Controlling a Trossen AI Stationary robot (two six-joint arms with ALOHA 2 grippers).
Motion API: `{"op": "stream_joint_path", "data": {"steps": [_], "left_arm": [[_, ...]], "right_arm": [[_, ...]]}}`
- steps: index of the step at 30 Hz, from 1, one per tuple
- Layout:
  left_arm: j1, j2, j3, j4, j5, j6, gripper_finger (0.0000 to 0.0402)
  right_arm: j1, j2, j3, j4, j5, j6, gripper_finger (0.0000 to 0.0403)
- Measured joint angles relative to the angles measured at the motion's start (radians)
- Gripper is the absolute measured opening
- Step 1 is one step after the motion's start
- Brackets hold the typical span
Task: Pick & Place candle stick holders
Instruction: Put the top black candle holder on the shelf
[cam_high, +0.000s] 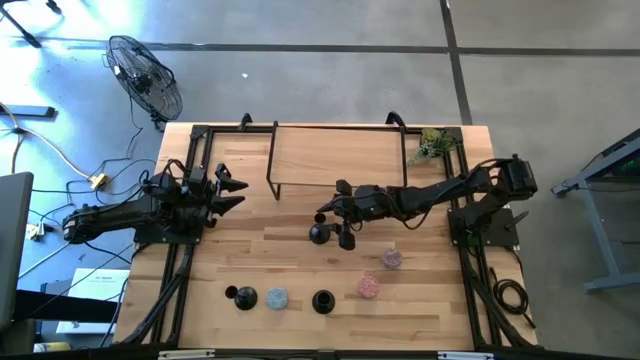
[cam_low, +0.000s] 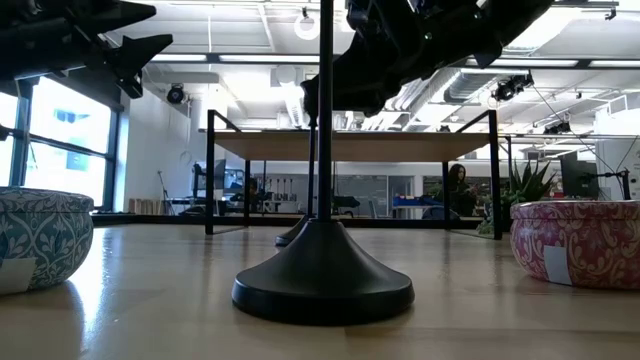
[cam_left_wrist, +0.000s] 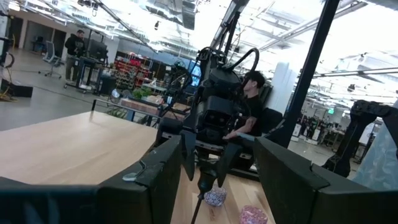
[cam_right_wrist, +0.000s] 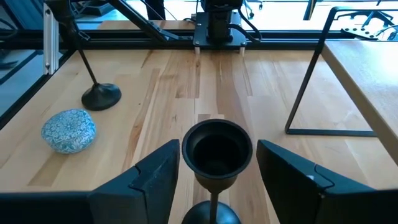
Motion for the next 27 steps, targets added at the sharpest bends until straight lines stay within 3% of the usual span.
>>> {"op": "stream_joint_path", "data": {"steps": [6,21,27], "left_arm": [[0.000,0.000,0.000,0.000,0.000,0.000,0.0198],[0.000,0.000,0.000,-0.022,0.000,0.000,0.0198],[0.000,0.000,0.000,-0.031,0.001,0.000,0.0198]], "right_arm": [[0.000,0.000,0.000,0.000,0.000,-0.005,0.0203],[-0.001,0.000,0.000,-0.003,-0.026,-0.042,0.0103],[-0.002,0.000,0.000,-0.002,-0.026,-0.060,0.0093]]}}
